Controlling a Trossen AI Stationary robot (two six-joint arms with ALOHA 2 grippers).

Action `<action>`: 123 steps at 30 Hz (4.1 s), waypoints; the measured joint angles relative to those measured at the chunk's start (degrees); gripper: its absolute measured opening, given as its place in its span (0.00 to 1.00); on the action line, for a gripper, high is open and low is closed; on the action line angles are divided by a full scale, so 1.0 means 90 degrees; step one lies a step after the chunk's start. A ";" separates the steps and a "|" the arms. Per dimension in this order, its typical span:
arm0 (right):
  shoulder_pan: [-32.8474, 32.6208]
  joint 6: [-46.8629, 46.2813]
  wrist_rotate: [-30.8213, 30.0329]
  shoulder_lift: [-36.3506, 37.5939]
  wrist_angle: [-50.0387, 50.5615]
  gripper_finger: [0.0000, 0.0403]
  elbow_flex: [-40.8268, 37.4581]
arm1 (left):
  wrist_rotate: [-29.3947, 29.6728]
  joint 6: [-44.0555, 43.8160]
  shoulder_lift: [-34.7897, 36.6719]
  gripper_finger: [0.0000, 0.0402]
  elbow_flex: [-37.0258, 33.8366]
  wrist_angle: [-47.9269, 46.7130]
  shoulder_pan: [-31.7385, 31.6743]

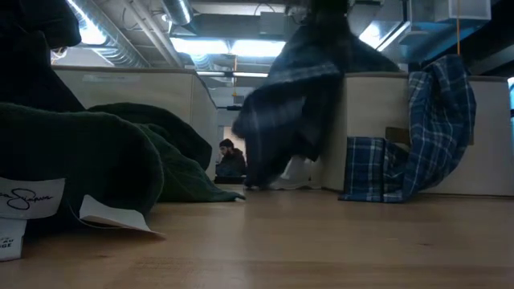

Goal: Sort clothes
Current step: Put the blue jacket into the right brown bin

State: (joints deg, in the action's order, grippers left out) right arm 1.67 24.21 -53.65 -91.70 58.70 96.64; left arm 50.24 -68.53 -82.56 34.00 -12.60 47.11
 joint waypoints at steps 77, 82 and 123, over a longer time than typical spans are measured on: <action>0.2684 -0.2533 0.5155 0.1220 0.1771 0.61 -0.0404 | 0.0017 -0.0005 0.0000 0.52 0.0000 -0.0002 -0.0032; 0.1779 -0.2169 0.5593 0.1219 0.0469 0.61 -0.0745 | 0.0017 -0.0005 0.0000 0.52 0.0000 -0.0002 -0.0032; 0.2103 -0.0392 0.3916 0.1058 -0.0696 0.03 -0.2657 | 0.0017 -0.0037 0.0000 0.52 0.0000 0.0002 -0.0032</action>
State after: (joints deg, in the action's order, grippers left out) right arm 20.60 20.68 -18.41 -82.17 52.44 72.73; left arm 50.39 -68.87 -82.56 34.00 -12.58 46.83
